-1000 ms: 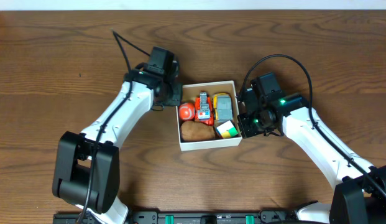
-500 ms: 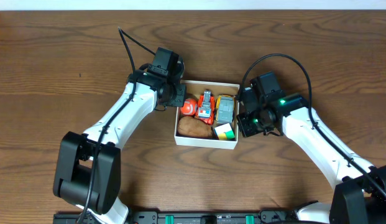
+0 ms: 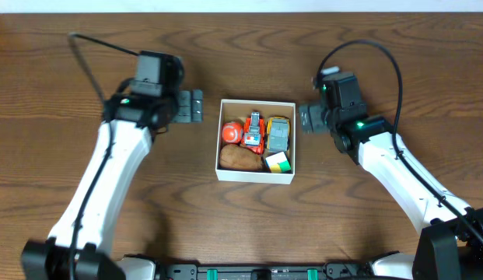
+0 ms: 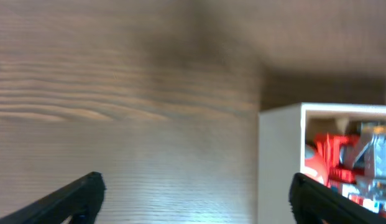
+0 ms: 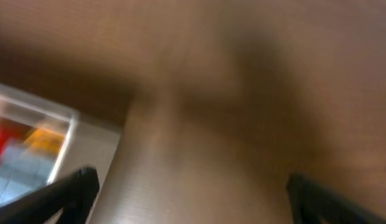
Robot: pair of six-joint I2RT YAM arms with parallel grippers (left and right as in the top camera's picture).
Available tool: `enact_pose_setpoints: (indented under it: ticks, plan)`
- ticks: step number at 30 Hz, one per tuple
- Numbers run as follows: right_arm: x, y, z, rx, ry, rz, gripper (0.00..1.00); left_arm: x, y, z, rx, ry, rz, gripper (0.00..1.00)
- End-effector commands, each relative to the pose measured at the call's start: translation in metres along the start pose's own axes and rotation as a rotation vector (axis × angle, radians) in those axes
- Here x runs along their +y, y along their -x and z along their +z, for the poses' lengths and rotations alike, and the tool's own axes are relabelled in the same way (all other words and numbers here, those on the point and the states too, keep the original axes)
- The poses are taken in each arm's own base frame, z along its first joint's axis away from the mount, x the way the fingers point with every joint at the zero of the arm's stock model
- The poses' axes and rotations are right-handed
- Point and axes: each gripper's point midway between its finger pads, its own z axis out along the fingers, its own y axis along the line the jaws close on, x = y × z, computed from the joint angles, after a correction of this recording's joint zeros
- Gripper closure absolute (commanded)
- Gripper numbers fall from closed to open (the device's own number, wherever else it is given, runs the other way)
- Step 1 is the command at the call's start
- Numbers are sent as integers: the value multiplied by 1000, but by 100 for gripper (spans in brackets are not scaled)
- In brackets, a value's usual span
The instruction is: Pack container
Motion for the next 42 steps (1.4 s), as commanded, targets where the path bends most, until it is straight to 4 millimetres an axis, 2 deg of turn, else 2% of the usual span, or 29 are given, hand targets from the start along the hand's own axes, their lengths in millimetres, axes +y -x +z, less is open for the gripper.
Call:
enact_pose_setpoints:
  ticks: [1, 3, 6, 9, 12, 17, 20, 24, 29, 32, 38, 42]
  plan:
    - [-33, 32, -5, -124, -169, 42, 1, 21, 11, -23, -69, 50, -24, 2]
    - [-35, 53, -8, -214, -173, 70, 1, 27, 14, -30, -89, 56, -38, 2]
    - [-52, 66, -19, -269, -264, 80, 1, 33, 16, -36, -105, 64, -50, 2]
    - [-77, 66, -38, -281, -410, 109, 1, 46, 17, -44, -120, 94, -65, 2]
    - [-91, 63, -64, -285, -467, 157, 1, 55, 9, -57, -113, 110, -90, 2]
    - [-86, 56, -108, -289, -359, 212, 1, 56, 1, -87, -155, 109, -96, 2]
    - [-91, 49, -137, -315, -343, 312, 1, 54, -5, -108, -211, 100, -96, 2]
    - [-98, 38, -170, -335, -337, 337, 1, 44, -18, -134, -288, 37, -86, 2]
    - [-101, 18, -200, -381, -316, 354, 1, 41, -45, -159, -379, 15, -79, 2]
    - [-96, -6, -207, -407, -283, 382, 1, 37, -68, -168, -424, -7, -66, 2]
    - [-89, -67, -202, -433, -220, 465, 1, 37, -104, -171, -486, -31, -86, 2]
    - [-89, -104, -190, -384, -226, 464, 1, 39, -121, -161, -449, -26, -94, 2]
